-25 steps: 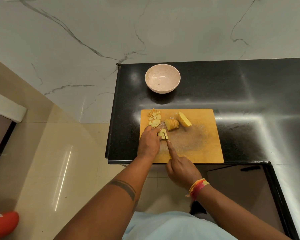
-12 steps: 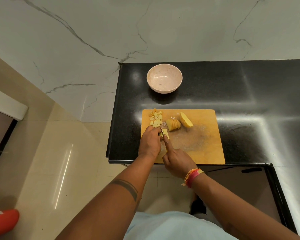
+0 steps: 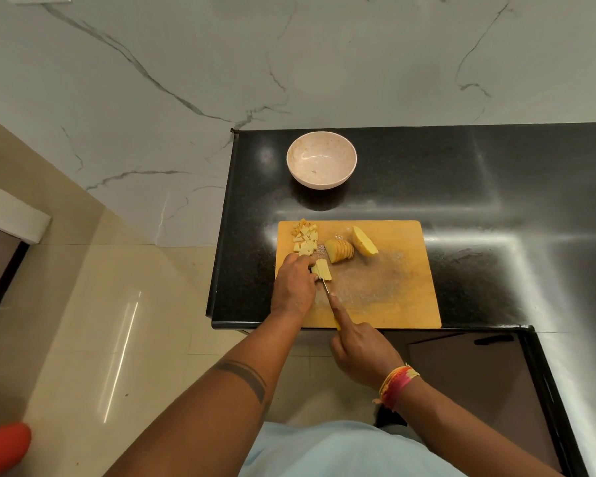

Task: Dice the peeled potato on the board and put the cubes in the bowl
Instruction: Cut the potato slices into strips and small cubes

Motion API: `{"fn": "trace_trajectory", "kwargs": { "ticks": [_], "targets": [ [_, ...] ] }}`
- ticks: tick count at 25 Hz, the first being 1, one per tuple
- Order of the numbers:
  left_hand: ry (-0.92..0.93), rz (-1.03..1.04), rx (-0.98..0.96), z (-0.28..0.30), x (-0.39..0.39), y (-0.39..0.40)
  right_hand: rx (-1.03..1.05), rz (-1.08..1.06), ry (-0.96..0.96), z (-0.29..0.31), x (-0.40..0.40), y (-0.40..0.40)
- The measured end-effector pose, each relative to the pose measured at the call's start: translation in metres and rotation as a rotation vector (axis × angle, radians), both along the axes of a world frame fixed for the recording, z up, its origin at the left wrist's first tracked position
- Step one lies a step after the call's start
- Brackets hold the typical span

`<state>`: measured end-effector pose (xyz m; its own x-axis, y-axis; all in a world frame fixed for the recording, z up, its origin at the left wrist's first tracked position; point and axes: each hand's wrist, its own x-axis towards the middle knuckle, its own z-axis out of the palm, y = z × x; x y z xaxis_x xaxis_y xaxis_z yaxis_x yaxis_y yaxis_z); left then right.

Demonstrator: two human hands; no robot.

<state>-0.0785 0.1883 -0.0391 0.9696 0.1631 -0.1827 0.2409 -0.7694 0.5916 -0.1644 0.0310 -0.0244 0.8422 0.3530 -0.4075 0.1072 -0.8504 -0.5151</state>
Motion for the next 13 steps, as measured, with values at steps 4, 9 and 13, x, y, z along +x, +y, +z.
{"fn": "trace_trajectory", "kwargs": {
  "ticks": [4,9,13],
  "targets": [
    [-0.010,0.047,-0.038,0.003,-0.003,-0.002,0.032,-0.044,-0.051,0.004,-0.001,-0.012],
    [0.029,0.057,0.012,0.003,-0.008,-0.018,0.062,-0.121,-0.074,0.005,0.009,-0.017],
    [0.014,-0.003,0.164,0.001,-0.004,-0.025,0.064,-0.128,-0.049,0.005,0.015,-0.014]
  ]
}}
